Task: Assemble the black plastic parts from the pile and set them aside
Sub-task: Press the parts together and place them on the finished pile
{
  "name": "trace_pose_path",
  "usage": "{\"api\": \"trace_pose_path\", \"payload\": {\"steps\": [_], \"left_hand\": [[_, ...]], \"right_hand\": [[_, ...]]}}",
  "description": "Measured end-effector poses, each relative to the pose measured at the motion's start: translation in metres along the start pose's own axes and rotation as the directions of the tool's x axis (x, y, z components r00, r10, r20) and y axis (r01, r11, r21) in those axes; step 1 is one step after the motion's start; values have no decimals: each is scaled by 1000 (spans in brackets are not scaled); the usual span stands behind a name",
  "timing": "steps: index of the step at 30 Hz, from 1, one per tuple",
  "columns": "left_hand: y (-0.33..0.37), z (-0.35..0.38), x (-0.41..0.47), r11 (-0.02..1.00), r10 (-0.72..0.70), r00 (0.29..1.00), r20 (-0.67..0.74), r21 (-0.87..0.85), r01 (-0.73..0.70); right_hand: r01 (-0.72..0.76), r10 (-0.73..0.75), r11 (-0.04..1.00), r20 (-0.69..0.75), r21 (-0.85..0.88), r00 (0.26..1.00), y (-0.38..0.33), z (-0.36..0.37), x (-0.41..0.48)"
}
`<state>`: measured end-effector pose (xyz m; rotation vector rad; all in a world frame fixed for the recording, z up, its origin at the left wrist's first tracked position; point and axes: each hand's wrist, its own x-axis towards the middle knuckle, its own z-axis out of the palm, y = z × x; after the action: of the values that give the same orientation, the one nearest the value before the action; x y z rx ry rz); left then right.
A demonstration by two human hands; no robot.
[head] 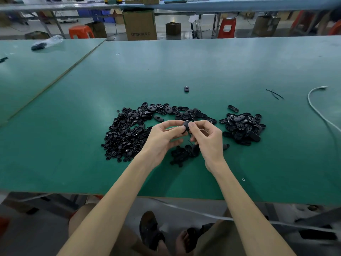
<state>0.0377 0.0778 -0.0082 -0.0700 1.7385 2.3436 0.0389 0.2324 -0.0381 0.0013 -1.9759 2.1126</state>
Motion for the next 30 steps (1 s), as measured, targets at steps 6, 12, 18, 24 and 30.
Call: {"api": "trace_pose_path", "payload": {"steps": [6, 12, 18, 24, 30], "left_hand": [[0, -1, -1, 1000, -8, 1000, -1, 4, 8], [1, 0, -2, 1000, -20, 1000, -14, 10, 20], [2, 2, -1, 998, -14, 1000, -23, 63, 15], [3, 5, -1, 994, 38, 997, -67, 107, -30], [3, 7, 0, 983, 99, 987, -123, 169, -77]], "right_hand": [[4, -4, 1000, 9, -3, 1000, 0, 0, 0], [10, -10, 1000, 12, -10, 1000, 0, -1, -1], [15, -14, 1000, 24, -20, 1000, -1, 0, -1], [6, -6, 1000, 38, -15, 999, -3, 1, -1], [2, 0, 999, 41, -43, 999, -2, 1, -2]]}}
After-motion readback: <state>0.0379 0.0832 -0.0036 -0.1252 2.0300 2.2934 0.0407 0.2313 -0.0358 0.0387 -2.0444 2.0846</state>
